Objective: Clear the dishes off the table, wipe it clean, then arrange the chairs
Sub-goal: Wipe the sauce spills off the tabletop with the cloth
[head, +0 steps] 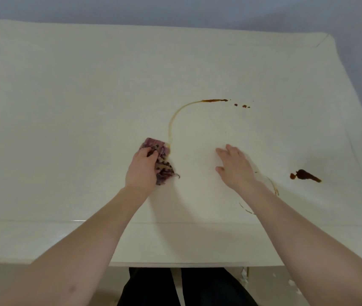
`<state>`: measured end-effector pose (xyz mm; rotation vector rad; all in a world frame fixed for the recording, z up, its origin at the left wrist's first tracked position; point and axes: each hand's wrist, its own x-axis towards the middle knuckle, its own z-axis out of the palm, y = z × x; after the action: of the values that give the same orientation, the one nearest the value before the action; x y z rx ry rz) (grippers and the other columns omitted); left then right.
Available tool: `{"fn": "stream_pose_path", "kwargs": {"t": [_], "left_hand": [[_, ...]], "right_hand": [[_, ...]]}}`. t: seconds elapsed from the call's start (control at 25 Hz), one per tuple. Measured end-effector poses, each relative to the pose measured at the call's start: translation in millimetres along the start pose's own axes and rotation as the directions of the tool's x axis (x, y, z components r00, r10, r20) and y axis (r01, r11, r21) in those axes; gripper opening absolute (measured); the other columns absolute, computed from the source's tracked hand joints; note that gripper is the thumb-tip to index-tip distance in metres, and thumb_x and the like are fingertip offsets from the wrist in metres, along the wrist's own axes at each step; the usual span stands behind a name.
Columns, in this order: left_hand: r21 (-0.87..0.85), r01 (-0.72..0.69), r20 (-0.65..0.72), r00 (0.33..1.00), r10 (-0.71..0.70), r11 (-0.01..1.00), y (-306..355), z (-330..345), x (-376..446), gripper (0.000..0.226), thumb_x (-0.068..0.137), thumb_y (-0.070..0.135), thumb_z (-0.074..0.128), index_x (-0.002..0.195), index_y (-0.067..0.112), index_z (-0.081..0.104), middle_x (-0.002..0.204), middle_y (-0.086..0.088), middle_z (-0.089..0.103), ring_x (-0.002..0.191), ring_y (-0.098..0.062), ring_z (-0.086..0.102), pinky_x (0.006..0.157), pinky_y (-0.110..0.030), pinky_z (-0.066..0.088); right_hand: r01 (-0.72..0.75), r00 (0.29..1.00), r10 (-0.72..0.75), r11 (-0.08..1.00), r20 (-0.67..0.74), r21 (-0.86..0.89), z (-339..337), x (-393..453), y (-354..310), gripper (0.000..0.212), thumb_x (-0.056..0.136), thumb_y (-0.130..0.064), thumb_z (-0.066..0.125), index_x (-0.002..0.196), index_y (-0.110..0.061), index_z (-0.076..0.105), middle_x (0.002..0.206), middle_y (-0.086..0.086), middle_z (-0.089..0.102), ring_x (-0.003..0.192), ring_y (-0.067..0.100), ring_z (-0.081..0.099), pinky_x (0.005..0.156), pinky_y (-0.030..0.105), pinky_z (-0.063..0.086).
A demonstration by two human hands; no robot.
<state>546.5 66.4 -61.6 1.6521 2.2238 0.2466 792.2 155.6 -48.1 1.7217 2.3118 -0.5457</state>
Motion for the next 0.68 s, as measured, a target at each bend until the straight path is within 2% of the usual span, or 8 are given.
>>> {"fn": "stream_pose_path", "kwargs": {"t": [0.08, 0.24, 0.32, 0.4, 0.44, 0.52, 0.6, 0.68], "left_hand": [[-0.035, 0.005, -0.029, 1.0, -0.006, 0.999, 20, 5, -3, 0.051, 0.087, 0.005, 0.056, 0.136, 0.013, 0.05, 0.146, -0.006, 0.041, 0.134, -0.026, 0.036, 0.108, -0.031, 0.032], [-0.039, -0.211, 0.081, 0.974, 0.213, 0.977, 57, 24, -29, 0.047, 0.086, 0.009, 0.057, 0.131, 0.019, 0.056, 0.143, 0.002, 0.048, 0.132, -0.02, 0.043, 0.109, -0.024, 0.03], [-0.093, -0.275, 0.116, 0.952, 0.284, 0.957, 59, 20, -32, 0.038, 0.087, 0.013, 0.055, 0.125, 0.016, 0.063, 0.132, -0.003, 0.059, 0.122, -0.023, 0.054, 0.102, -0.023, 0.04], [-0.259, -0.162, 0.004, 0.986, 0.169, 0.952, 44, 5, -10, 0.031, 0.089, 0.015, 0.054, 0.115, 0.006, 0.067, 0.114, -0.009, 0.069, 0.104, -0.029, 0.06, 0.079, -0.022, 0.05], [-0.264, -0.056, -0.069, 0.997, 0.039, 0.963, 36, -5, 7, 0.03, 0.09, 0.011, 0.054, 0.116, 0.004, 0.065, 0.114, -0.007, 0.067, 0.105, -0.026, 0.058, 0.077, -0.02, 0.049], [-0.117, 0.092, -0.077, 0.992, -0.102, 0.989, 19, -14, 39, 0.04, 0.092, 0.009, 0.053, 0.132, 0.009, 0.055, 0.139, -0.005, 0.051, 0.129, -0.02, 0.045, 0.101, -0.024, 0.037], [-0.028, 0.039, -0.014, 0.999, -0.04, 0.999, 24, -5, 53, 0.05, 0.094, 0.014, 0.051, 0.142, 0.015, 0.041, 0.154, -0.006, 0.029, 0.144, -0.019, 0.022, 0.113, -0.028, 0.022], [-0.049, -0.139, 0.114, 0.983, 0.144, 0.989, 42, 19, 46, 0.052, 0.093, 0.013, 0.05, 0.144, 0.015, 0.038, 0.155, -0.007, 0.025, 0.146, -0.02, 0.018, 0.115, -0.026, 0.018]], "right_hand": [[0.017, 1.0, -0.017, 1.0, 0.005, -0.019, -3, 2, 0, 0.055, 0.094, -0.028, 0.052, 0.144, -0.021, 0.031, 0.152, 0.009, 0.025, 0.14, 0.028, 0.021, 0.113, 0.039, 0.028], [0.059, 0.998, -0.06, 0.998, -0.026, -0.039, -11, 4, 0, 0.048, 0.093, -0.017, 0.05, 0.138, -0.02, 0.038, 0.139, 0.007, 0.037, 0.129, 0.027, 0.033, 0.1, 0.037, 0.039], [0.08, 0.997, -0.08, 0.996, 0.005, -0.041, -14, 4, 4, 0.049, 0.094, -0.02, 0.05, 0.14, -0.021, 0.035, 0.14, 0.007, 0.035, 0.13, 0.027, 0.032, 0.1, 0.037, 0.04], [0.092, 0.995, -0.091, 0.995, 0.036, -0.044, -16, 4, 6, 0.053, 0.095, -0.024, 0.051, 0.143, -0.021, 0.03, 0.143, 0.007, 0.031, 0.133, 0.027, 0.028, 0.102, 0.037, 0.039], [0.093, 0.995, -0.091, 0.995, 0.045, -0.042, -16, 4, 6, 0.054, 0.095, -0.026, 0.052, 0.143, -0.021, 0.029, 0.144, 0.007, 0.03, 0.134, 0.026, 0.026, 0.102, 0.037, 0.039], [0.085, 0.995, -0.084, 0.996, 0.048, -0.028, -17, 4, 6, 0.055, 0.094, -0.027, 0.054, 0.143, -0.022, 0.029, 0.145, 0.005, 0.029, 0.135, 0.025, 0.025, 0.1, 0.037, 0.041], [0.077, 0.996, -0.076, 0.997, 0.042, -0.02, -17, 4, 6, 0.056, 0.093, -0.027, 0.055, 0.143, -0.023, 0.03, 0.145, 0.004, 0.028, 0.135, 0.024, 0.024, 0.099, 0.038, 0.042], [0.062, 0.997, -0.062, 0.998, 0.04, -0.011, -17, 5, 5, 0.054, 0.093, -0.028, 0.056, 0.142, -0.024, 0.033, 0.143, 0.003, 0.031, 0.133, 0.024, 0.026, 0.097, 0.038, 0.044]]}}
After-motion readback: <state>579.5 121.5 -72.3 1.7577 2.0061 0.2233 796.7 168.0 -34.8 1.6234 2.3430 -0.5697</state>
